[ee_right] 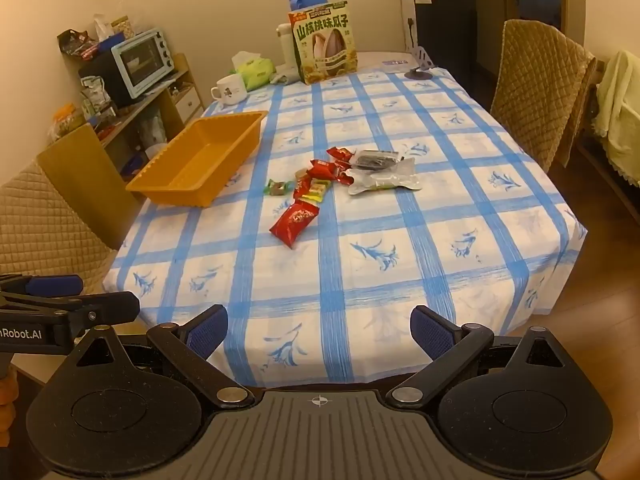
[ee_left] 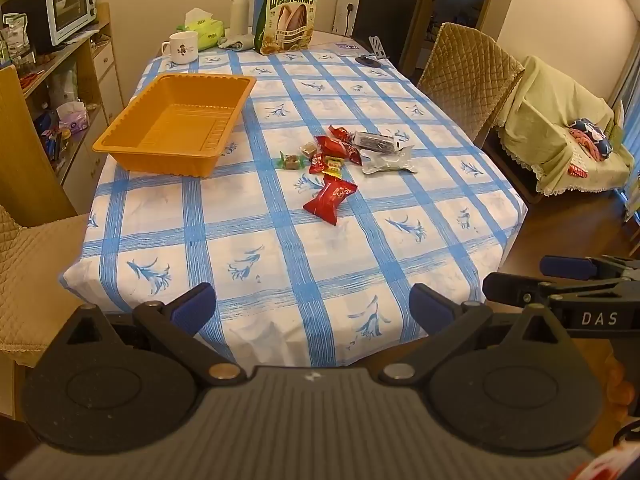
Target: Organize snacks
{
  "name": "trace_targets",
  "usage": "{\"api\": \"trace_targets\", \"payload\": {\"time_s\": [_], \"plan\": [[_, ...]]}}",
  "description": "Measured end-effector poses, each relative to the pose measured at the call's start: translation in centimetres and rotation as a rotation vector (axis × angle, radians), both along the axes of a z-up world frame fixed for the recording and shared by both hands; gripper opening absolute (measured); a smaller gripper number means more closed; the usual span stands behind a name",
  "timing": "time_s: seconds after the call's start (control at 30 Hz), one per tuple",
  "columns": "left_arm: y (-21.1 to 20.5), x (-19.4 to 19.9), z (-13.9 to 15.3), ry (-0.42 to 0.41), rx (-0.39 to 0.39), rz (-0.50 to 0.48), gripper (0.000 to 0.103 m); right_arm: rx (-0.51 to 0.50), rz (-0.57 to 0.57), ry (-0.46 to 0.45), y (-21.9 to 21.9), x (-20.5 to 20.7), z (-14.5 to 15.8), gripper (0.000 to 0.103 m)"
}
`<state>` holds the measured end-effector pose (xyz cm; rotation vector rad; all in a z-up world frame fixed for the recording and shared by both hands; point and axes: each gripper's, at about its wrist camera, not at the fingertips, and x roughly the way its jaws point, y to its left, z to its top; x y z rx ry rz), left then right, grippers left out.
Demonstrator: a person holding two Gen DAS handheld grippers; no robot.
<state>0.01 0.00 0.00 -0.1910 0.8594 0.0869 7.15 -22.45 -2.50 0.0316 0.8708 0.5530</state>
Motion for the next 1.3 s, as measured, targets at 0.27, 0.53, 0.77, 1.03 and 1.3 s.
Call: {"api": "trace_targets", "payload": {"time_s": [0.27, 0.53, 0.77, 1.03, 1.3], "plan": [[0.00, 0.00, -0.01, 0.000, -0.001, -0.002, 0.103, 0.002, -0.001, 0.001, 0.17, 0.25, -0.03, 0.097], [0.00, 0.01, -0.02, 0.003, -0.001, -0.002, 0.103, -0.001, -0.004, 0.000, 0.14, 0.34, -0.01, 0.097], [0.01, 0.02, -0.02, 0.003, -0.002, -0.001, 0.103, 0.000, 0.000, 0.002, 0.14, 0.42, 0.04, 0.097], [0.00, 0.03, -0.03, 0.003, -0.001, -0.002, 0.103, 0.000, 0.000, 0.001, 0.10, 0.42, 0.10, 0.097], [0.01, 0.02, -0.01, 0.003, -0.002, -0.002, 0.103, 0.001, 0.000, 0.000, 0.07, 0.45, 0.13, 0.097]]}}
